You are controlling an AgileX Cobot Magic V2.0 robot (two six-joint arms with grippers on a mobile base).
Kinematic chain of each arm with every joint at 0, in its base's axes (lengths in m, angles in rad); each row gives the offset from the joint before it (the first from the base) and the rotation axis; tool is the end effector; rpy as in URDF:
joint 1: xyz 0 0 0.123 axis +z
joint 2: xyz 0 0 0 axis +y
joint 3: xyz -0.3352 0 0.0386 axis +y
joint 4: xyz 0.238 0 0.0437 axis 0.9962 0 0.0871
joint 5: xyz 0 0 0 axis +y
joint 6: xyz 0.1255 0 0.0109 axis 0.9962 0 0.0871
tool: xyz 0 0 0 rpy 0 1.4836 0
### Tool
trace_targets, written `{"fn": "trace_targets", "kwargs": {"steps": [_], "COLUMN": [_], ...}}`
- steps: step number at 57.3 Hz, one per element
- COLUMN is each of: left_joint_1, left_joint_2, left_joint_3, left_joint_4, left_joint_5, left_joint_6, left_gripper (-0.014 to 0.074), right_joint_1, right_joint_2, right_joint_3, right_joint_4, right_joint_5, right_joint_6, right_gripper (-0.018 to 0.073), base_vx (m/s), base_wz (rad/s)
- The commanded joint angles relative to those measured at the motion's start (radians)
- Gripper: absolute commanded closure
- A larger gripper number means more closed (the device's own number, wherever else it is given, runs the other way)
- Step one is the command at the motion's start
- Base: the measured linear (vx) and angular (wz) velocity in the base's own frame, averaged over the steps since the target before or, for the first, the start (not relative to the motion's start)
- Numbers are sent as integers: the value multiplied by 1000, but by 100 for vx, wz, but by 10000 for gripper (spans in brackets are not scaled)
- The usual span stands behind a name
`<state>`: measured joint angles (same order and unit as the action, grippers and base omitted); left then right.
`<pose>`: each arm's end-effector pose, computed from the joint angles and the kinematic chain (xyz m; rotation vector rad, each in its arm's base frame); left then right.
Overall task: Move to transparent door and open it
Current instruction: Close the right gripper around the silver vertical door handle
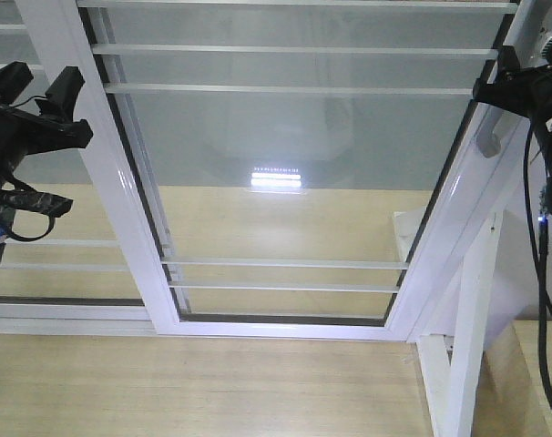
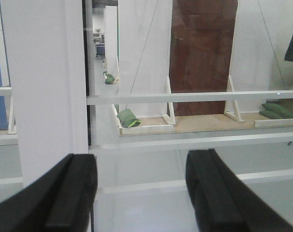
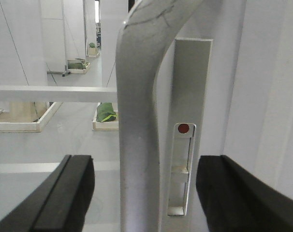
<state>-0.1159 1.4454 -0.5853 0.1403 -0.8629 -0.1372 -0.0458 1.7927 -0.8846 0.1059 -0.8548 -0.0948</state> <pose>0.3059 -0.0491 0.3191 0.1385 1.4832 -0.2096 0.4169 -0.0292 0.2846 0.0793 1.5389 -0.1178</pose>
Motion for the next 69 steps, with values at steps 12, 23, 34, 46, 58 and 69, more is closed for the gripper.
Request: {"fn": "trace_targets", "kwargs": {"steps": [12, 23, 34, 46, 58, 69], "left_joint_1": [-4, -4, -4, -4, -4, -4], "left_joint_2": [-27, -27, -27, -27, -27, -27], "left_joint_3": [-31, -31, -31, -31, -31, -31], "left_joint_4": [-15, -15, -15, -15, -15, -15], "left_joint_5": [-116, -131, -137, -146, -146, -146], "left_joint_6": [-8, -8, -8, -8, -8, -8], "left_gripper": [72, 72, 74, 74, 74, 74], "right_joint_1": [-7, -7, -7, -7, -4, -4], "right_joint_2": [23, 46, 55, 55, 55, 55], "right_joint_3": [-110, -134, -139, -139, -139, -139], "right_joint_4": [-17, -17, -17, -17, -20, -78], "right_joint_5": [-88, -75, -78, -94, -93, -93], "right_joint_6": [2, 2, 2, 2, 9, 13], "right_gripper": [48, 51, 117, 313, 433, 429], "base_vx": [0, 0, 0, 0, 0, 0], "base_wz": [0, 0, 0, 0, 0, 0]}}
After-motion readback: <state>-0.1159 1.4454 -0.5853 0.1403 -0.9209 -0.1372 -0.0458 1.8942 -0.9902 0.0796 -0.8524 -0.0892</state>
